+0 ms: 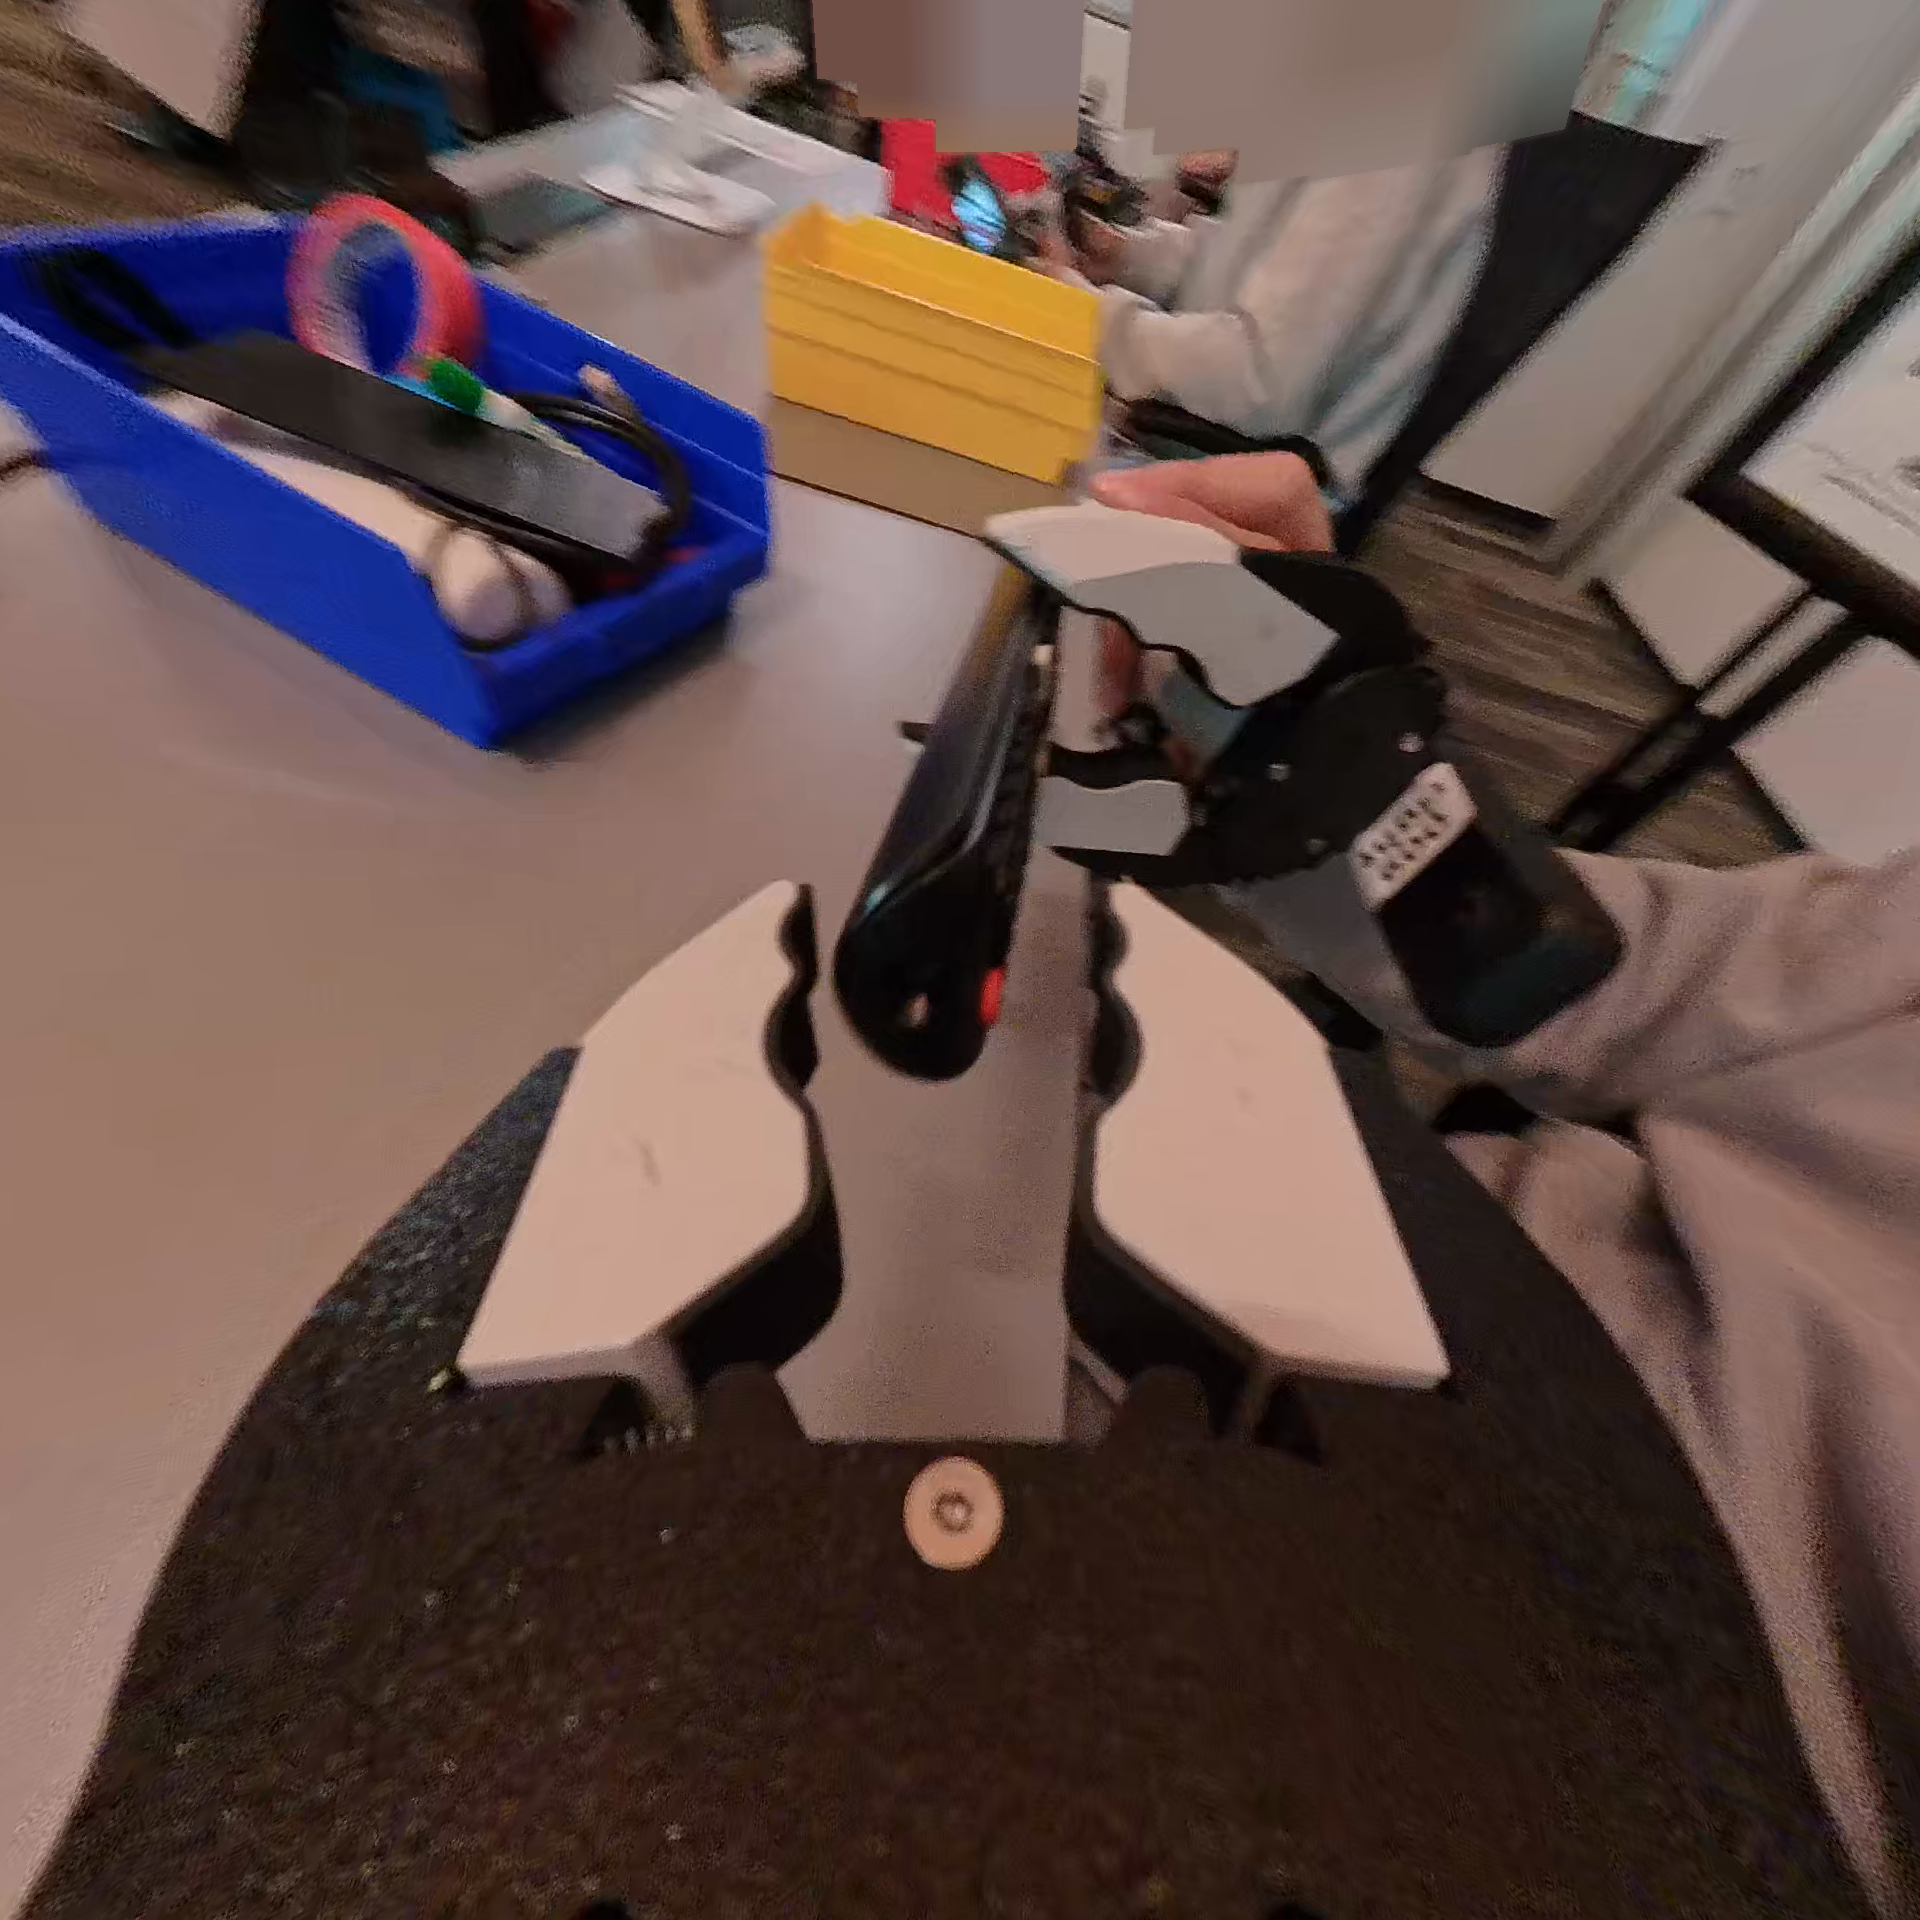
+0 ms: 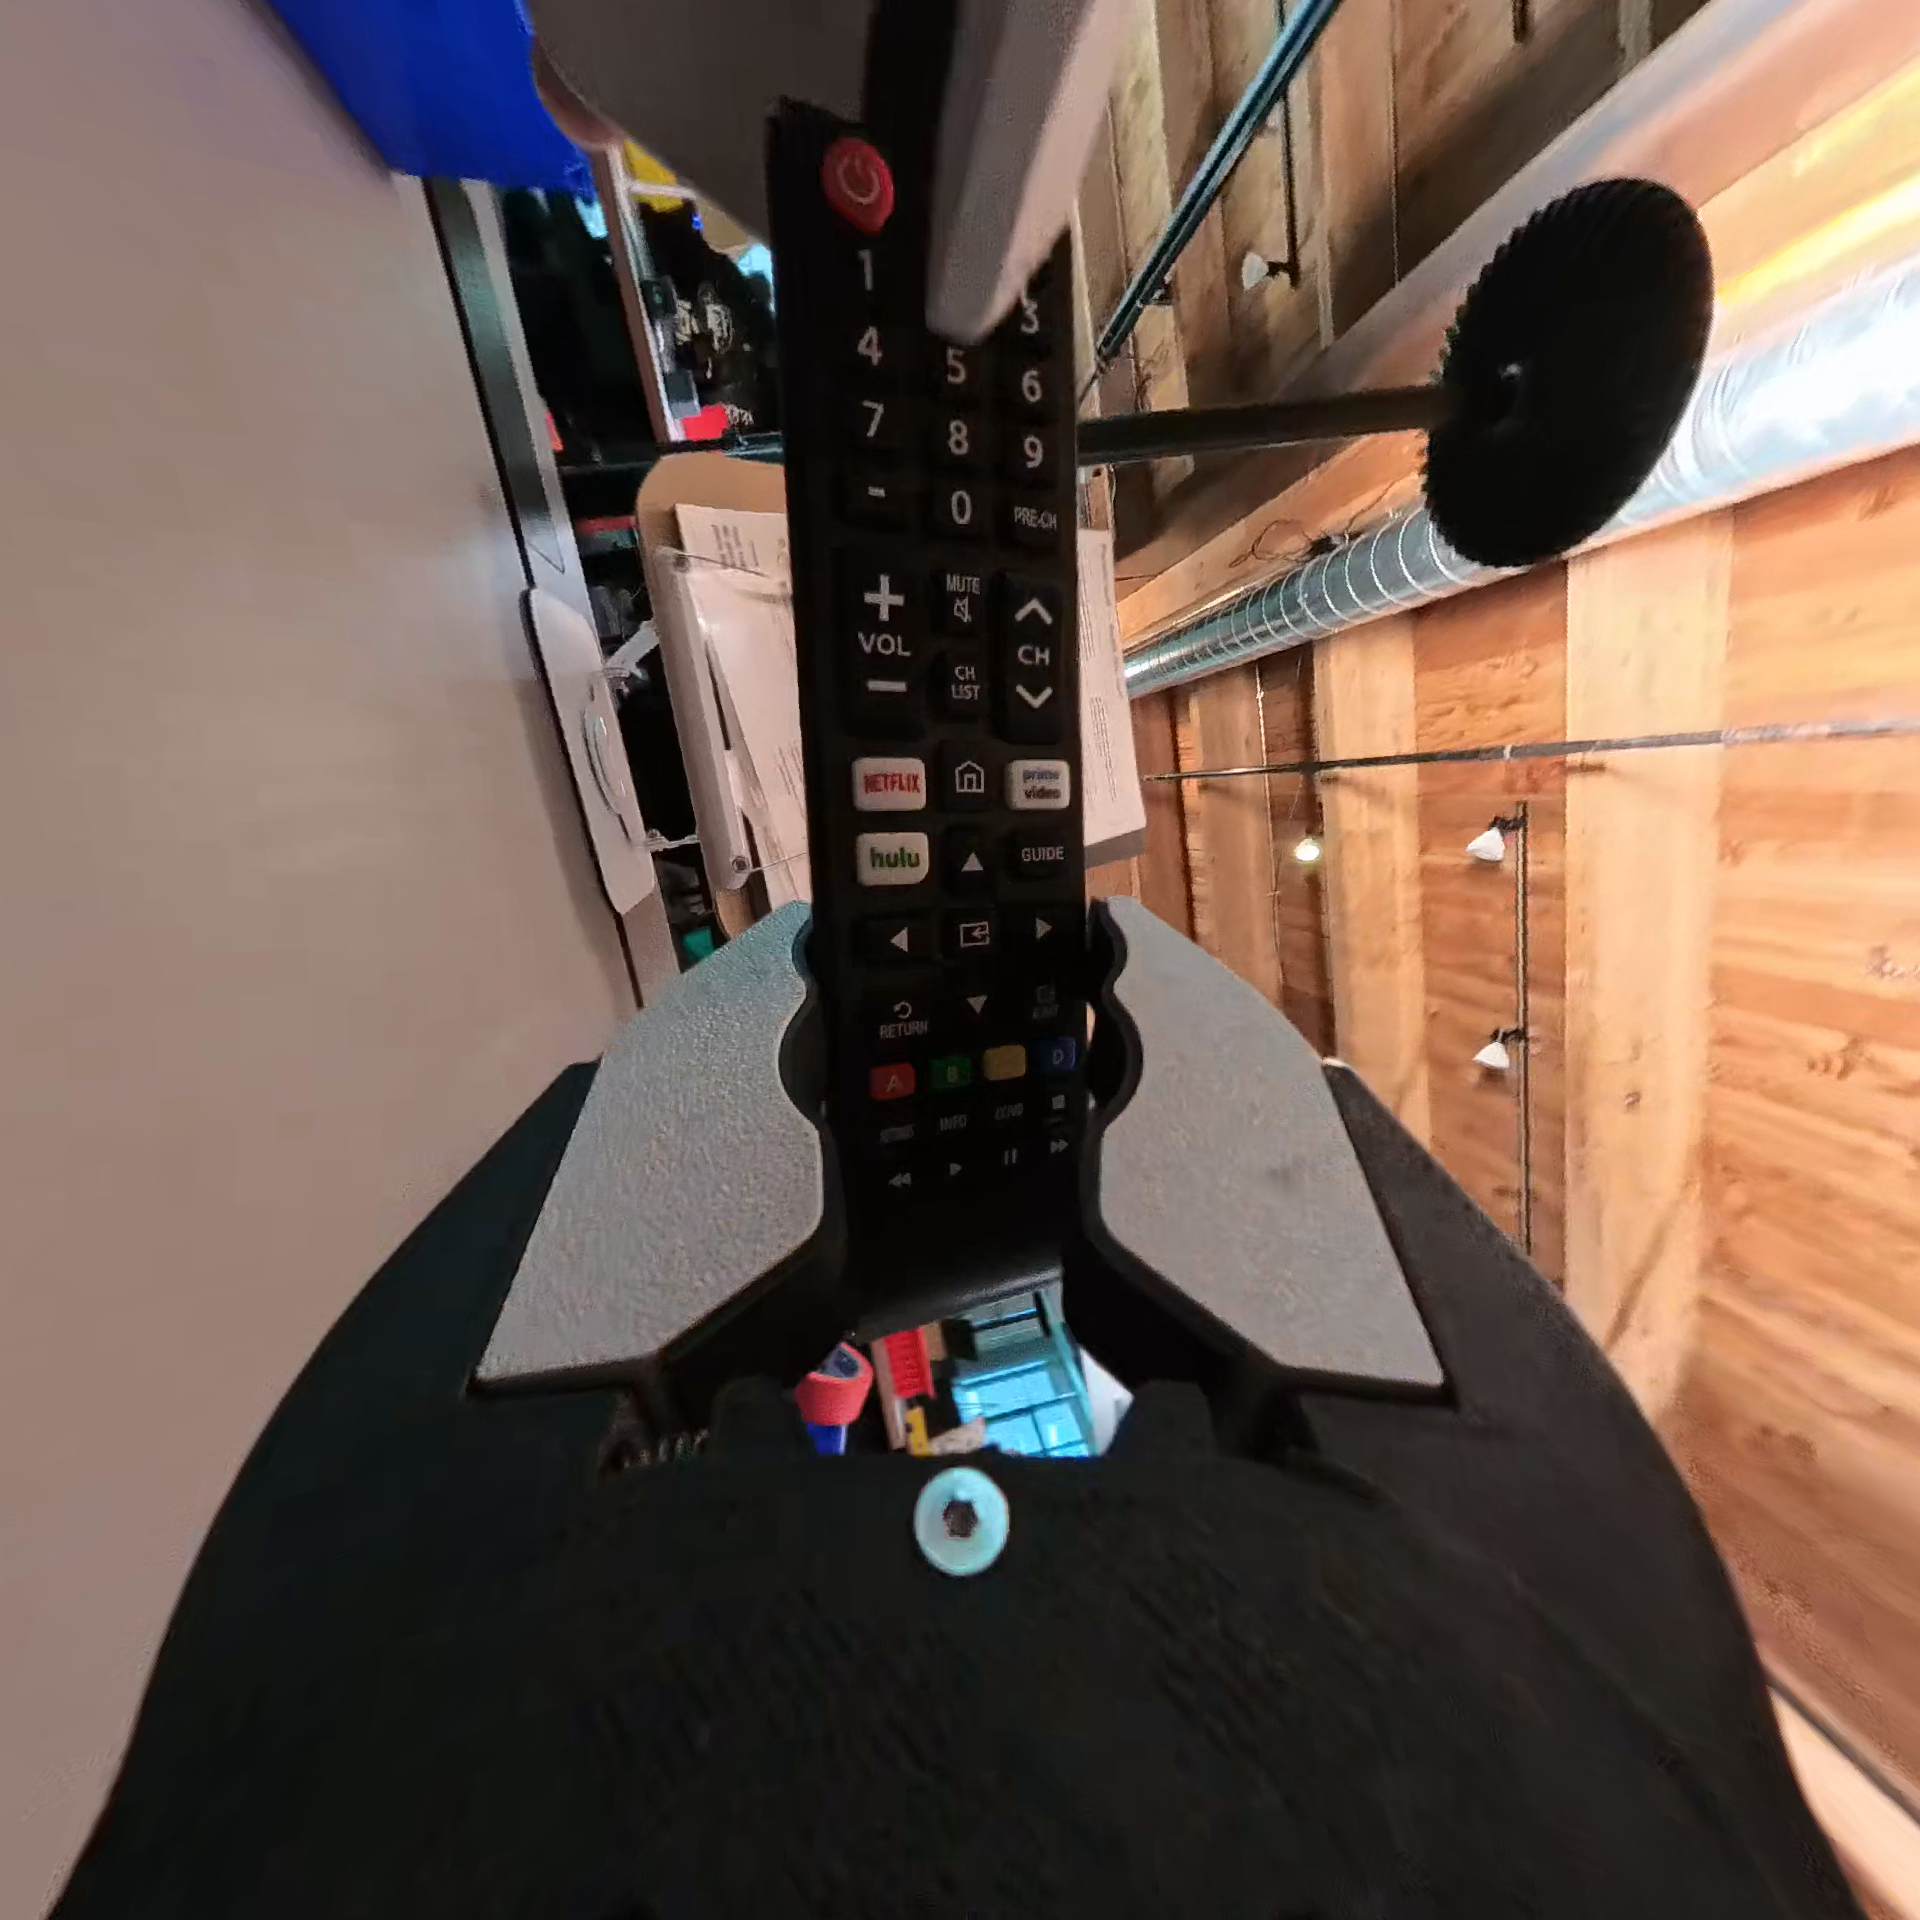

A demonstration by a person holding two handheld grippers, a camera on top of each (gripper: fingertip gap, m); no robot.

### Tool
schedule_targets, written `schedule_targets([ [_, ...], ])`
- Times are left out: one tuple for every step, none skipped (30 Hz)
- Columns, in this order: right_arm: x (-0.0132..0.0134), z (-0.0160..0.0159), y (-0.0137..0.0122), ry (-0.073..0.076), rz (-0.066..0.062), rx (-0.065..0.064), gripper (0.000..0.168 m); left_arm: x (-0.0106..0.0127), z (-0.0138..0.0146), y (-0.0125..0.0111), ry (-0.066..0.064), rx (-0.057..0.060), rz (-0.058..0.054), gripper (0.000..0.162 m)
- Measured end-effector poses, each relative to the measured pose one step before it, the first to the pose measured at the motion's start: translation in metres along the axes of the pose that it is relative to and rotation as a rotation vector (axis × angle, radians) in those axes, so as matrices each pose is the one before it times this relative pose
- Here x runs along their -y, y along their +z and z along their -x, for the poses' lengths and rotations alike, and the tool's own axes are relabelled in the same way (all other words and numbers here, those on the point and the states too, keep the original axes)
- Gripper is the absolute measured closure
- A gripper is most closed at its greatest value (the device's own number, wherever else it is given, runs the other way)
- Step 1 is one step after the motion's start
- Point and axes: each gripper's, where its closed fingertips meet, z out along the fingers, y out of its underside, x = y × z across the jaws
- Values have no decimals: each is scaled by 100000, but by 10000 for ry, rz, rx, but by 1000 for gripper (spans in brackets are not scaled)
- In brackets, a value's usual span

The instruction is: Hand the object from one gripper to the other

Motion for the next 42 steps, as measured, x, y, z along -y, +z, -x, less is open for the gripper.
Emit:
schedule_targets([
  [68,160,-68,-144,2,27,121,-337,-226,422,-51,-344,116,120],
  [38,146,-120,-67,-22,36,121,-271,2,342,85,-194,30,135],
  [-220,227,-126,-150,66,88,121,-265,-89,284,78,-292,5,136],
  [-151,324,-115,23,-21,153,121,-205,52,234,-17,-244,-38,137],
  [-123,401,-103,240,-70,231,120,-223,122,226,-10,-204,-90,138],
  [-165,299,-113,418,-73,209,118,-242,204,167,88,-155,-164,138],
  [-333,96,-161,711,-22,161,115,-192,201,74,168,-160,-286,138],
  [-361,-81,-231,1003,-96,185,107,-33,292,-56,54,-70,-460,138],
  [-375,-353,-290,1289,-152,156,94,119,404,-224,-205,-18,-568,138],
  [-447,-761,-316,1495,-122,11,86,267,396,-349,-325,-74,-650,138],
  [-438,-980,-299,1704,-99,-40,80,488,389,-473,-202,-65,-815,139],
  [-312,-933,-226,1956,-134,42,72,716,401,-563,-91,-20,-961,139],
  [-149,-786,-147,2179,-187,127,69,669,294,-551,-117,-72,-898,139],
  [-84,-477,-30,2259,-221,241,69,599,195,-457,-176,-108,-819,139],
  [-43,223,89,2083,-281,563,76,428,64,-320,-185,-142,-715,139],
  [-82,1062,203,1733,-327,978,84,164,-179,-167,-152,-274,-564,139],
  [-502,1204,385,1297,-165,939,92,-130,-446,-12,-180,-440,-387,139],
  [-914,799,574,893,24,586,99,-366,-595,108,-175,-488,-232,139],
  [-901,270,689,645,2,192,98,-561,-557,204,-71,-394,-108,139],
  [-758,147,650,468,-68,43,91,-663,-441,271,65,-262,-3,139],
  [-590,666,554,217,-104,319,92,-688,-316,273,160,-138,52,139],
  [-545,1295,389,-41,-51,718,102,-560,-157,234,170,-7,4,138],
  [-243,1016,297,-139,-106,487,116,-301,55,134,95,85,-86,138],
  [-128,656,187,-368,-50,217,130,-351,109,81,-52,57,130,139],
  [38,390,58,-523,-78,18,144,-421,155,8,7,87,304,139],
  [-16,-256,12,-445,-12,-381,144,-287,81,-37,218,108,205,139],
  [-33,79,38,-386,-13,-56,143,-63,-105,-13,281,56,-1,139],
  [44,106,37,-138,-75,1,142,-14,-136,3,134,11,-26,139],
  [93,53,59,52,-92,24,143,-53,-64,-2,-24,-6,32,139],
  [66,26,89,129,-82,33,144,-44,-10,-22,-96,-11,34,139],
  [22,12,71,161,-99,37,145,-54,-1,-37,-79,-12,22,139],
  [-36,13,23,135,-81,32,146,-160,-14,-48,-71,-13,93,139],
  [-101,-3,-33,-7,-21,25,146,-231,7,-49,-83,-12,157,139],
  [-160,-4,-72,-168,70,58,146,-191,7,-68,-49,-12,134,139],
  [-172,-53,-66,-153,165,75,146,-166,27,-60,40,12,144,138],
  [-69,-86,-13,50,220,85,147,-268,48,-24,131,70,257,138],
  [-5,-54,18,149,288,102,147,-288,157,11,193,182,347,137],
  [178,-147,-24,-9,257,-35,147,-178,333,-69,335,357,346,135],
  [127,-371,-125,-241,387,-243,148,-100,393,-198,558,454,389,126],
  [-369,-321,-149,-331,830,-169,148,-38,399,-307,640,488,471,118],
  [-736,-205,-169,-401,1139,-78,148,-2,385,-350,665,486,563,116],
  [-781,-366,-214,-576,1083,-320,148,21,244,-323,647,393,611,115],
])
